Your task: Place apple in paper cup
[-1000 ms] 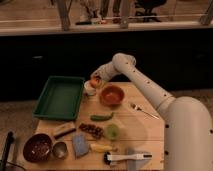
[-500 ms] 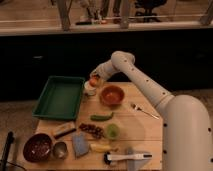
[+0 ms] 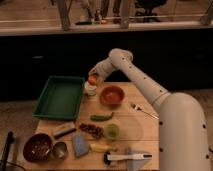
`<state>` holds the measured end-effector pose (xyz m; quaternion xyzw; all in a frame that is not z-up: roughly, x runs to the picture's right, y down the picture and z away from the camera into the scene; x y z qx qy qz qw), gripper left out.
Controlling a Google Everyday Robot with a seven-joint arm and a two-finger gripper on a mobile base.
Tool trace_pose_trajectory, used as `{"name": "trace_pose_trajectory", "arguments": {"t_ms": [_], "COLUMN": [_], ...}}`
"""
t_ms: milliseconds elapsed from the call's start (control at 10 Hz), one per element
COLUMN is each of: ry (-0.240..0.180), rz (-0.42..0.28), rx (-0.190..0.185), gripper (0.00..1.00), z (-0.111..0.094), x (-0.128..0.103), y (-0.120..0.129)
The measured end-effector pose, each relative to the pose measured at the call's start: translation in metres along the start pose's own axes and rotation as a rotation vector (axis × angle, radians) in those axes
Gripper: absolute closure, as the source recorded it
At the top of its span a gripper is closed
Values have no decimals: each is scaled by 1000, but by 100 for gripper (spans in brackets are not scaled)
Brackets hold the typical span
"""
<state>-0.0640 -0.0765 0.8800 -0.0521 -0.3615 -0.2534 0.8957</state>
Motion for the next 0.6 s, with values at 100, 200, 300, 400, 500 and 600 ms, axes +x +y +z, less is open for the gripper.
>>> {"name": "trace_pose_trajectory", "arguments": {"t_ms": [100,200,300,400,500,600], "ry": [1,2,2,3,5,7], "rz": [-1,-5,-7,-9,-8,-5], "rx": [-1,-2,-3,-4,-5,-6], "gripper": [99,99,99,94,88,77], "z": [-1,-2,-2,-2,-3,-3], "x": [0,-1,-2,-3,-3,-3], "y": [0,-1,-1,-2,-2,-3]}}
